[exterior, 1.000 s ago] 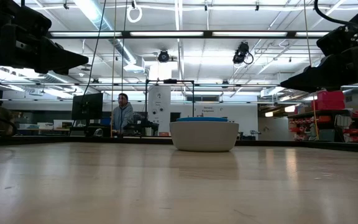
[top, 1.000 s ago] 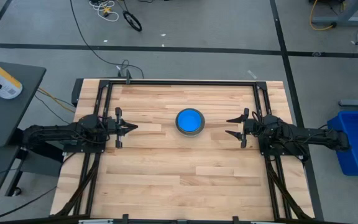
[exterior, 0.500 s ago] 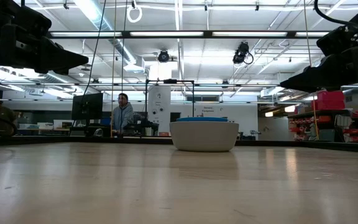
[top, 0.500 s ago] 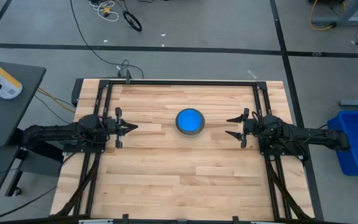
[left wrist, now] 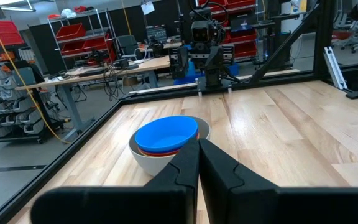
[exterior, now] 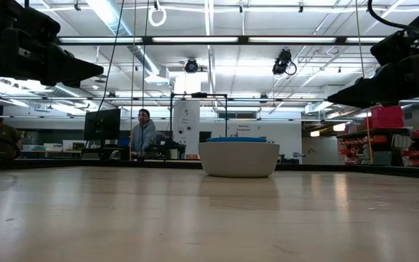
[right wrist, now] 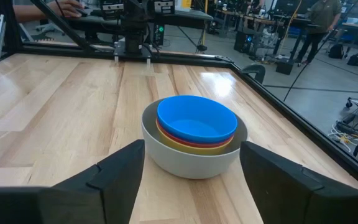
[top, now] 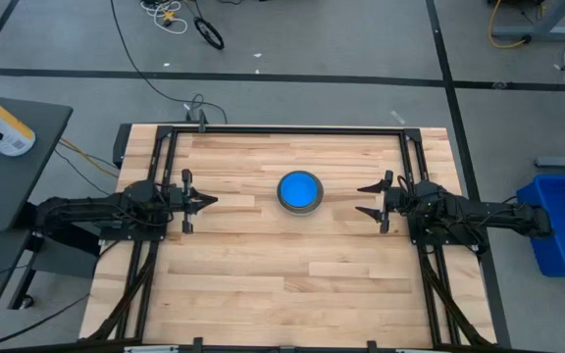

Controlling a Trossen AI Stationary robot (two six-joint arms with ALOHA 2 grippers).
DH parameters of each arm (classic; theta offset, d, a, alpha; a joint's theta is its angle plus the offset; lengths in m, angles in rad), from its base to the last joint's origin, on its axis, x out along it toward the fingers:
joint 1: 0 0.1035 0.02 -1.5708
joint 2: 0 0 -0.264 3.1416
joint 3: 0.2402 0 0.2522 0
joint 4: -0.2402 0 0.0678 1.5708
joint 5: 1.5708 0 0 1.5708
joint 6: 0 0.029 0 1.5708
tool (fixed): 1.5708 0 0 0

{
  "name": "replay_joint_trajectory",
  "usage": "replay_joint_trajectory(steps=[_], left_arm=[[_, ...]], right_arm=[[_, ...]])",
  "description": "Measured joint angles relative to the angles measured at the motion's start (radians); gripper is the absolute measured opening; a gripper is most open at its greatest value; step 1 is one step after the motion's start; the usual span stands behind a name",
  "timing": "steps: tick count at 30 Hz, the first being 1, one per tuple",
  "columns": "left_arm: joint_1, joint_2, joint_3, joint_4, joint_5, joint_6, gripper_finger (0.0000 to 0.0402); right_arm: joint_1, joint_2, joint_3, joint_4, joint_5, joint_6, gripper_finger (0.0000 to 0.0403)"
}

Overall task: Nest bowls inside each other
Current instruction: Return to Home Position

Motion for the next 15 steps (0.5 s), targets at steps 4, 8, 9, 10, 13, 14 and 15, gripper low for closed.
replay_joint_trajectory(steps=[4, 8, 9, 10, 13, 14, 15], left_arm=[[0.0, 0.0, 0.0, 0.0, 0.0, 0.0, 0.0016], [0.0, 0.0, 0.0, 0.0, 0.0, 0.0, 0.0016], [0.0, 0.0, 0.0, 0.0, 0.0, 0.0, 0.0016], [0.0, 0.0, 0.0, 0.0, 0.0, 0.0, 0.0016], [0.0, 0.0, 0.0, 0.0, 0.0, 0.0, 0.0016], [0.0, 0.0, 0.0, 0.0, 0.0, 0.0, 0.0016], [0.0, 0.0, 0.0, 0.0, 0.0, 0.0, 0.0016]], right_arm=[[0.0, 0.0, 0.0, 0.0, 0.0, 0.0, 0.0267], [0.0, 0.0, 0.0, 0.0, 0.0, 0.0, 0.0257], [0.0, 0.0, 0.0, 0.0, 0.0, 0.0, 0.0254], [0.0, 0.0, 0.0, 0.0, 0.0, 0.0, 0.0252], [0.0, 0.0, 0.0, 0.0, 0.0, 0.0, 0.0244], [0.0, 0.0, 0.0, 0.0, 0.0, 0.0, 0.0242], [0.0, 0.0, 0.0, 0.0, 0.0, 0.0, 0.0239]])
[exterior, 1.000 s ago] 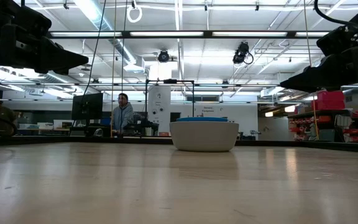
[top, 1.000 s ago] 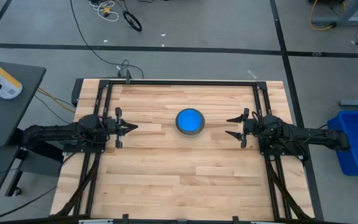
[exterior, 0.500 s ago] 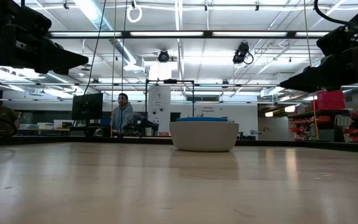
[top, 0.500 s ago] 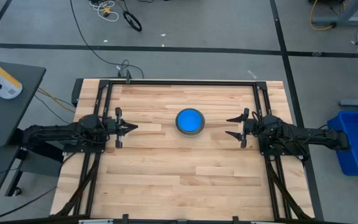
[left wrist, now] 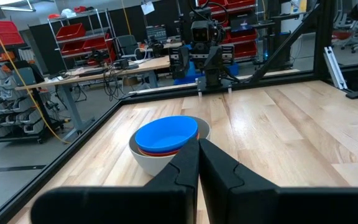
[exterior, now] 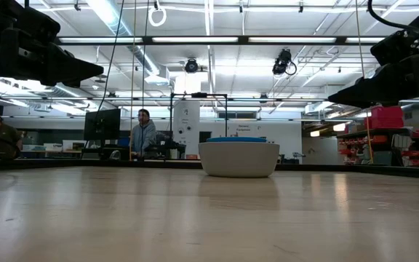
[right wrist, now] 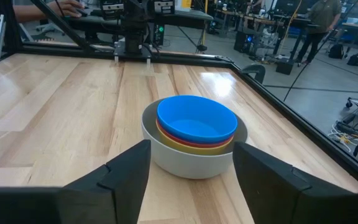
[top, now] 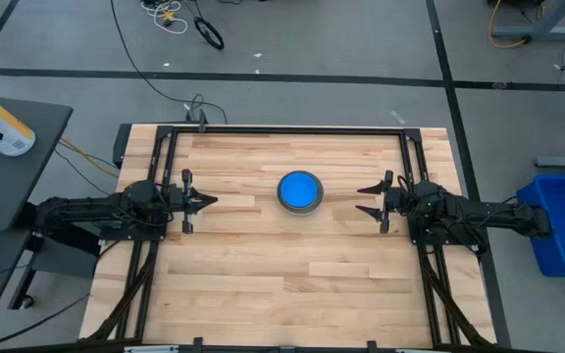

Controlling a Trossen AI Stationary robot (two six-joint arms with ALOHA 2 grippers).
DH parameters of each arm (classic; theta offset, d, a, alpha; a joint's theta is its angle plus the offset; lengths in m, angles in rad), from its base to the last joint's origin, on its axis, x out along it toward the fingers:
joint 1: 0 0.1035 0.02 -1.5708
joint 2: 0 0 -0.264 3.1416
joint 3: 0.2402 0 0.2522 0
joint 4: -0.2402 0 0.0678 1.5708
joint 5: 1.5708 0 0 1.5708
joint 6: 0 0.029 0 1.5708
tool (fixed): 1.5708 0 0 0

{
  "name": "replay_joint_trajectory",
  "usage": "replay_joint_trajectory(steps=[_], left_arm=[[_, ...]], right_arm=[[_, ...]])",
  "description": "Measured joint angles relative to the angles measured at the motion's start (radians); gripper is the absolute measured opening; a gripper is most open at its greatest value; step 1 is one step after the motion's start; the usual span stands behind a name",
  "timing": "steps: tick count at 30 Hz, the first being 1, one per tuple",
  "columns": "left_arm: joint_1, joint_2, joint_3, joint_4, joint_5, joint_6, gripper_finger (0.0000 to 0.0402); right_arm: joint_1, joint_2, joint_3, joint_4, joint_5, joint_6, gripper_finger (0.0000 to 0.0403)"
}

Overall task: Nest bowls inside each other
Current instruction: Return to Home Position

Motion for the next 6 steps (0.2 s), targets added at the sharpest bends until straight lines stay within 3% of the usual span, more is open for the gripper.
replay_joint_trajectory(steps=[6], left_arm=[[0.0, 0.0, 0.0, 0.0, 0.0, 0.0, 0.0016]], right_arm=[[0.0, 0.0, 0.0, 0.0, 0.0, 0.0, 0.0228]])
